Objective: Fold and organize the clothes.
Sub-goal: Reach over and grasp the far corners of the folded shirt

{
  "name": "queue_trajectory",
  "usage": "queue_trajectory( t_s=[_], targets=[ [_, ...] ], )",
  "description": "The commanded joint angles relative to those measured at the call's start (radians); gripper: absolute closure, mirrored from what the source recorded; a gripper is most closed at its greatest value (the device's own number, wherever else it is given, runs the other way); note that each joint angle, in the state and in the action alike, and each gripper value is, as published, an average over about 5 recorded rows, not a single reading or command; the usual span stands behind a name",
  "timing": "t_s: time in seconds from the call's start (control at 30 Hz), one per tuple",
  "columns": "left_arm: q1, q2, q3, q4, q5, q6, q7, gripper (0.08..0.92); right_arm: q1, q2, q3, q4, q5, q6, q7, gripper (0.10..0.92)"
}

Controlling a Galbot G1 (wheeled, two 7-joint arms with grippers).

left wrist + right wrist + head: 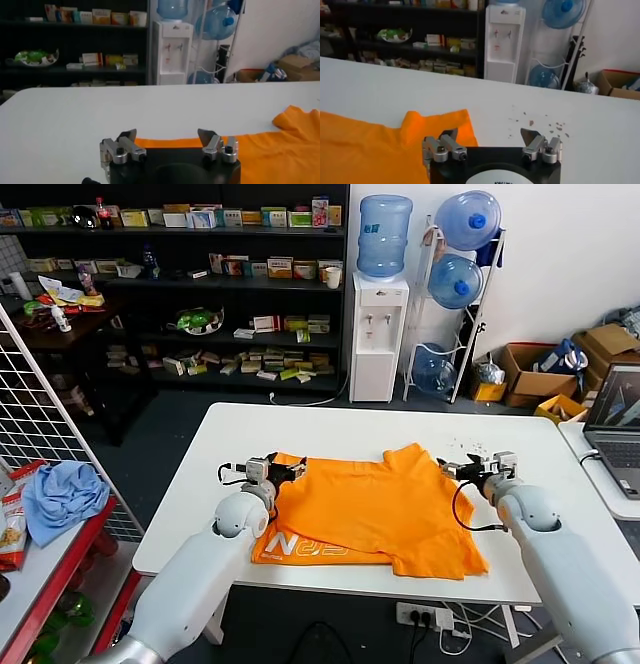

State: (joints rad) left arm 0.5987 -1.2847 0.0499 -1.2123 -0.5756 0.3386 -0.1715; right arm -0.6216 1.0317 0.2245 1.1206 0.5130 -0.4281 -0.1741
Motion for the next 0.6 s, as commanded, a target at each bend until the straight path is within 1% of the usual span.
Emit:
queue_trajectory(
  t_s=[0.03,0.2,0.33,0.47,0.53,0.6],
  targets=[
    [-0.093,-0.060,0.015,0.228,0.035,-0.011,0.014,0.177,0.132,0.121,-0.042,-0.263,-0.110,0.057,-0.087,0.203],
    [-0.073,-0.052,-0.001,0.225,0.045,-0.011,0.013,0.177,0.141,0.167,-0.034,-0.329,-0.147,0.098,-0.116,0.203],
    [-0.063,-0.043,-0.005,0.221,0.048,-0.012,0.014,0.177,0.149,0.199,-0.017,-0.363,-0.185,0.113,-0.105,0.215],
    [-0.055,-0.037,-0.008,0.209,0.051,-0.015,0.014,0.193,0.147,0.212,-0.016,-0.358,-0.210,0.105,-0.087,0.302],
    [-0.051,-0.034,-0.009,0.197,0.051,-0.014,0.014,0.230,0.145,0.212,-0.016,-0.357,-0.211,0.097,-0.079,0.363],
    [-0.047,-0.032,-0.011,0.189,0.049,-0.015,0.015,0.289,0.145,0.214,-0.011,-0.362,-0.214,0.094,-0.071,0.423]
  ],
)
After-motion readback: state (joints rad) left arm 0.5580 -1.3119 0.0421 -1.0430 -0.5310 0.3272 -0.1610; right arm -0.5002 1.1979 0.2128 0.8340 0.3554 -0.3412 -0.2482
